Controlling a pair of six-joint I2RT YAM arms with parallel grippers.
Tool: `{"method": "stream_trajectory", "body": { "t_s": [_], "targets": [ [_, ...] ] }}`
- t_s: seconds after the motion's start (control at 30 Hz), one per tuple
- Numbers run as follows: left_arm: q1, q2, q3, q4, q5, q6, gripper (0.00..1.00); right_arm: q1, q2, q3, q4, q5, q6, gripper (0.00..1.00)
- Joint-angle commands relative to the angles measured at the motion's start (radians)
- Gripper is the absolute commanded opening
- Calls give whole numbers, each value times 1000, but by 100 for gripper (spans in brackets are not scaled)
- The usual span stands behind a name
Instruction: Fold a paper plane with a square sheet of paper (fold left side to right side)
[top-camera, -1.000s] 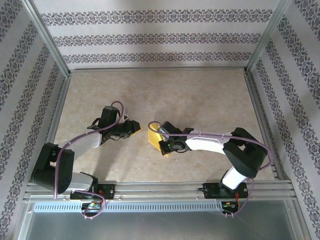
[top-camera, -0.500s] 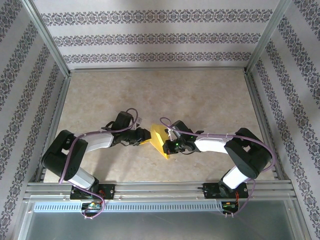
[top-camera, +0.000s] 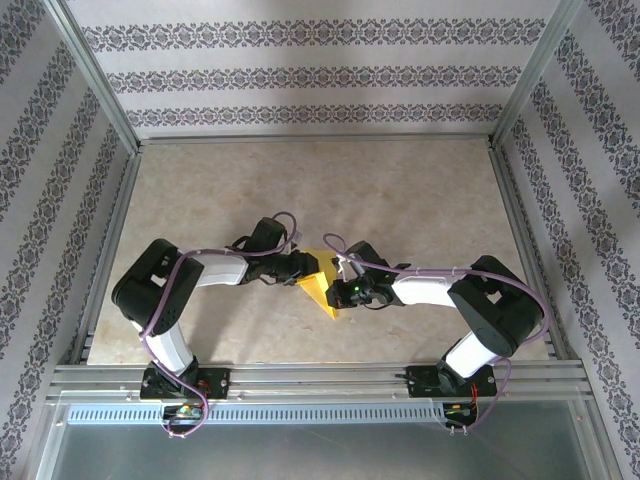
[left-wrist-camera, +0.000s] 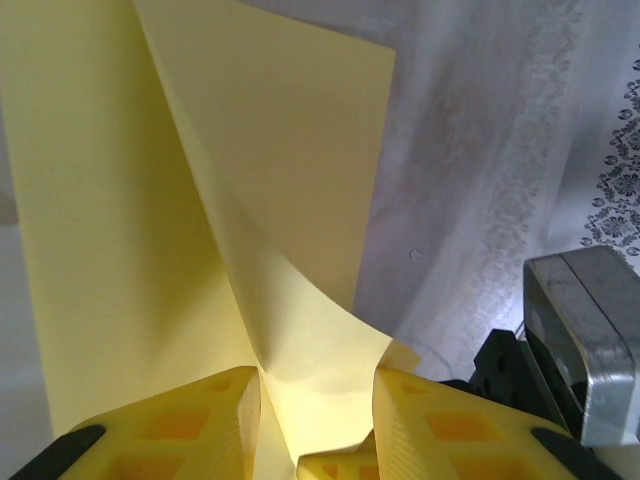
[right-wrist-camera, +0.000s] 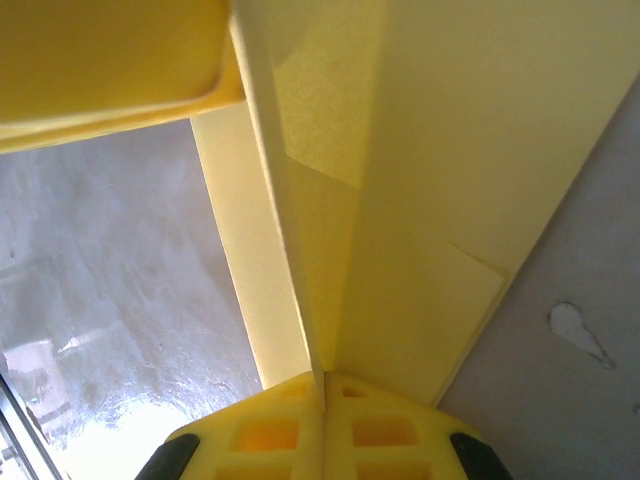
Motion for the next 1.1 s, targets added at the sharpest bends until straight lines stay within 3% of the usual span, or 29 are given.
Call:
{"method": "stream_trajectory", "body": {
  "t_s": [0.0, 0.73, 1.07],
  "targets": [
    [-14, 26, 36, 5, -25, 9, 35, -11, 6, -18, 7, -18, 1, 4],
    [-16, 84, 66, -119, -84, 71, 36, -18, 1, 22, 6, -54, 1, 16],
    [-16, 84, 65, -122, -89, 70, 36, -63, -79, 28, 5, -85, 30, 34]
  ]
}}
